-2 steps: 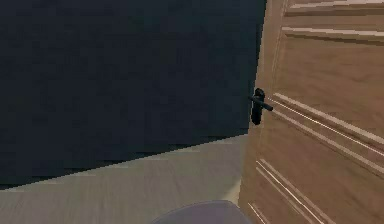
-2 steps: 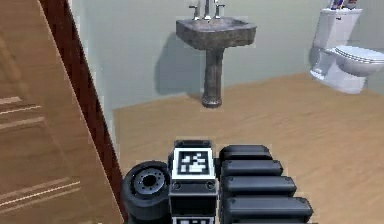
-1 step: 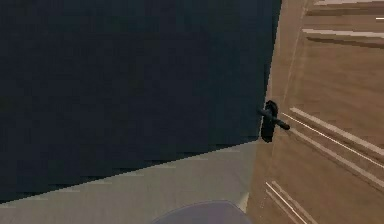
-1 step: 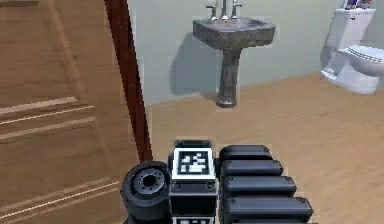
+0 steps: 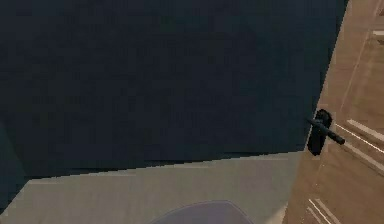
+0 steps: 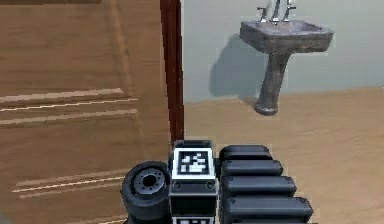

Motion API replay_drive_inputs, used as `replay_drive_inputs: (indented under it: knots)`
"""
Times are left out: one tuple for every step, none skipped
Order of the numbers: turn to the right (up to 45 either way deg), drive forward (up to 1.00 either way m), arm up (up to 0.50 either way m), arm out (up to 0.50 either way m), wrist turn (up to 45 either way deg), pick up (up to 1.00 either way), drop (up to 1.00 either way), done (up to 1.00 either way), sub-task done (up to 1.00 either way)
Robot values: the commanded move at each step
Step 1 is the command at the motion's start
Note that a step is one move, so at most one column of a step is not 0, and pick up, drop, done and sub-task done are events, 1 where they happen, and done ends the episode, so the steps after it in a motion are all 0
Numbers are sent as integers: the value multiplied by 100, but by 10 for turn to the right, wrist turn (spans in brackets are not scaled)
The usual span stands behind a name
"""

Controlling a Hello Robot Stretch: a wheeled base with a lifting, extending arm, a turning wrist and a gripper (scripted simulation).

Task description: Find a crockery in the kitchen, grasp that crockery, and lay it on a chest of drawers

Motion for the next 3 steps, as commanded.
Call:
replay_drive_inputs:
  knots:
    - [0, 100, 0, 0, 0, 0, 0, 0, 0]
    - [-90, 0, 0, 0, 0, 0, 0, 0, 0]
    - [0, 20, 0, 0, 0, 0, 0, 0, 0]
